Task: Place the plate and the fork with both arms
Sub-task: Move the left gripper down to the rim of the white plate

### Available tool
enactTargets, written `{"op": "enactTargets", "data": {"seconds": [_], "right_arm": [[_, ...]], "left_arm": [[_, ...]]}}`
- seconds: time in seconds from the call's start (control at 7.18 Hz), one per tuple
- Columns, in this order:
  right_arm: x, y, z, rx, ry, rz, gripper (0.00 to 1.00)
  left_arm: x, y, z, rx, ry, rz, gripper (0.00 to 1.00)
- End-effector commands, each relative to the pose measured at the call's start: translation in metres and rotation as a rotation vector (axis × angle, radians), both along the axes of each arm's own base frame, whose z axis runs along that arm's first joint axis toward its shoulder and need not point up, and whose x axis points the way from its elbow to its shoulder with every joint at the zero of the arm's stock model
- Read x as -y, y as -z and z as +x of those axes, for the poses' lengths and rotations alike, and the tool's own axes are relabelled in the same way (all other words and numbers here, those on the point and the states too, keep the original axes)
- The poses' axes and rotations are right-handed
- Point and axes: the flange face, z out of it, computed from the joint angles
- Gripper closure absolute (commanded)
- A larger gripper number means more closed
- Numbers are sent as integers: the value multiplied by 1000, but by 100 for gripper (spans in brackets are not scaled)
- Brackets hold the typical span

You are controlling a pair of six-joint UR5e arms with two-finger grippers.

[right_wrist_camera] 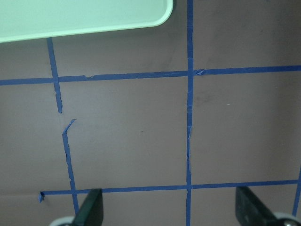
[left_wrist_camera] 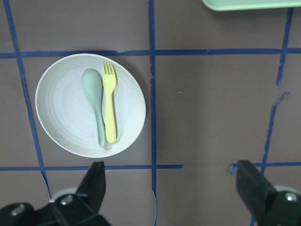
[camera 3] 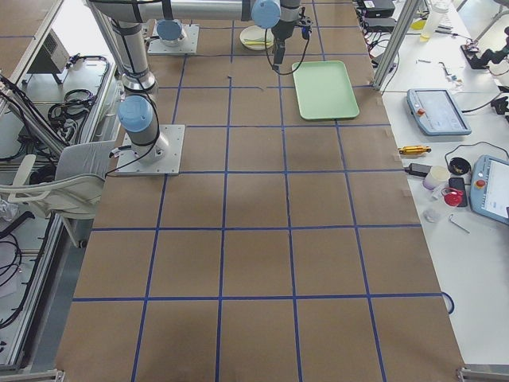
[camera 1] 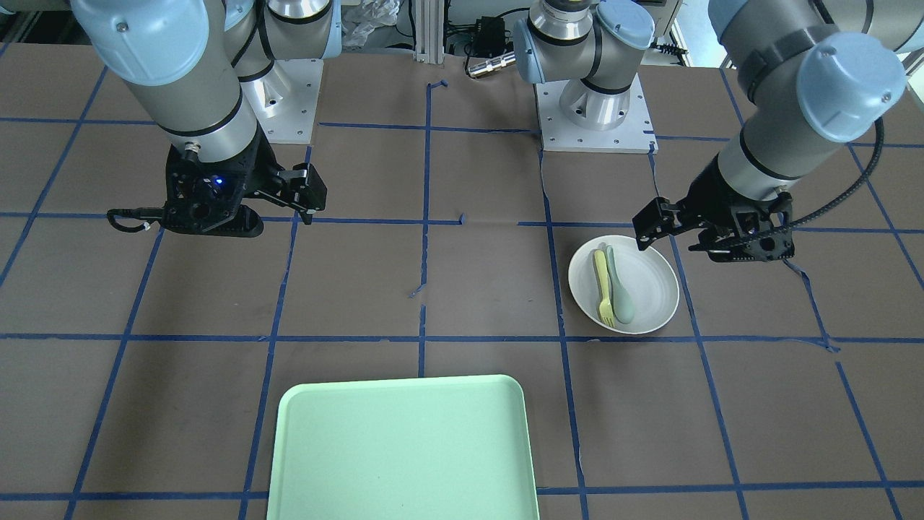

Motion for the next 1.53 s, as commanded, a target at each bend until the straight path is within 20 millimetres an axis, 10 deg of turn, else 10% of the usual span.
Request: {"op": "enactTargets", "data": {"seconds": [0.0, 0.28, 0.84, 1.25, 1.39], "right_arm": [[-1, 7, -1, -2, 6, 10, 0], [-2, 10, -1, -6, 7, 17, 0], [-6, 21, -2, -7, 10, 40, 0], [-6, 21, -1, -7, 9, 40, 0], [-6, 21, -1, -10, 10, 40, 0]], "left_arm": [[-17, 68, 63, -26, -46, 22, 0], [-28, 122, 113, -62, -9, 40, 2], [-37, 196, 111, -122, 11, 142, 28], [-34, 197, 114, -124, 65, 140, 95], [-33, 197, 114, -127, 91, 137, 100]]}}
